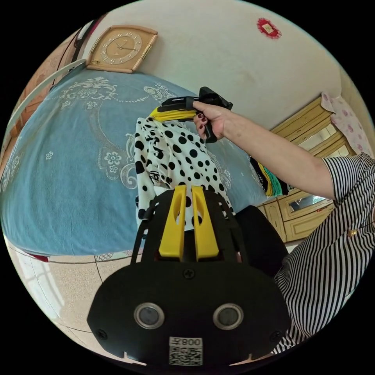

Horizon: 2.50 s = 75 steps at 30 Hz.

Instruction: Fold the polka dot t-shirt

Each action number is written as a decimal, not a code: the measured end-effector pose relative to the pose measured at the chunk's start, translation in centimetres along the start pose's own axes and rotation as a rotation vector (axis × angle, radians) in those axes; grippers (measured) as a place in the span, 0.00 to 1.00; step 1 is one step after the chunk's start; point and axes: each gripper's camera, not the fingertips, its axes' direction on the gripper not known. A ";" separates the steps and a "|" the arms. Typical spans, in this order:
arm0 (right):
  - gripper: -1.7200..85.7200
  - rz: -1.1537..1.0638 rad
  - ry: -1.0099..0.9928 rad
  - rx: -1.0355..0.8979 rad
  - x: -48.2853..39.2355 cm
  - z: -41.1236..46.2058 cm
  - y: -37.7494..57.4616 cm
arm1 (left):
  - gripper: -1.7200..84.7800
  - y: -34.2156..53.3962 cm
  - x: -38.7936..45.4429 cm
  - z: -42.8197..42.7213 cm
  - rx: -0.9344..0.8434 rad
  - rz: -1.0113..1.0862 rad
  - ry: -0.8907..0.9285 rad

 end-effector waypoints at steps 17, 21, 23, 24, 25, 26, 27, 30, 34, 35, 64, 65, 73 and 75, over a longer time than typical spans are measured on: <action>0.02 -0.314 0.322 0.018 -0.9 -0.1 8.0 | 0.02 0.6 -1.9 4.8 -0.111 -0.108 -0.117; 0.02 -0.428 0.565 -0.017 -1.4 4.3 8.9 | 0.02 0.4 -1.5 5.7 -0.126 -0.063 -0.134; 0.02 -0.441 0.588 -0.010 -1.3 4.7 9.5 | 0.02 0.4 -1.6 6.2 -0.124 -0.055 -0.113; 0.02 -0.447 0.586 0.003 -0.9 4.7 10.0 | 0.02 0.4 -1.7 6.3 -0.125 -0.055 -0.105; 0.02 -0.455 0.582 0.003 -0.7 4.7 10.2 | 0.02 0.3 -1.9 6.5 -0.136 -0.056 -0.087; 0.02 -0.446 0.558 -0.001 -0.1 4.5 10.4 | 0.02 0.1 -2.0 6.6 -0.155 -0.069 -0.077; 0.02 -0.410 0.514 -0.021 0.5 4.0 10.3 | 0.02 0.0 -2.0 6.6 -0.163 -0.078 -0.081; 0.02 -0.361 0.424 -0.007 1.6 1.9 10.9 | 0.02 0.1 -0.6 5.3 -0.062 -0.053 -0.170; 0.02 -0.391 0.436 0.069 1.9 -0.2 14.0 | 0.02 0.1 0.0 6.8 -0.114 -0.036 -0.222; 0.02 -0.382 0.471 0.061 2.6 -0.2 14.8 | 0.02 -0.1 -0.5 8.5 -0.212 -0.038 -0.239; 0.12 0.224 -0.273 0.096 28.1 -6.7 39.9 | 0.10 0.5 1.6 18.5 -0.354 -0.124 0.343; 0.12 0.225 -0.284 0.099 28.5 -6.8 40.2 | 0.10 0.4 1.3 19.6 -0.378 -0.168 0.370; 0.13 0.261 -0.354 0.129 31.8 -8.3 41.7 | 0.08 -0.1 -0.5 22.3 -0.335 -0.284 0.370; 0.13 0.275 -0.368 0.125 32.8 -8.3 42.0 | 0.07 -0.2 -0.9 22.6 -0.325 -0.300 0.377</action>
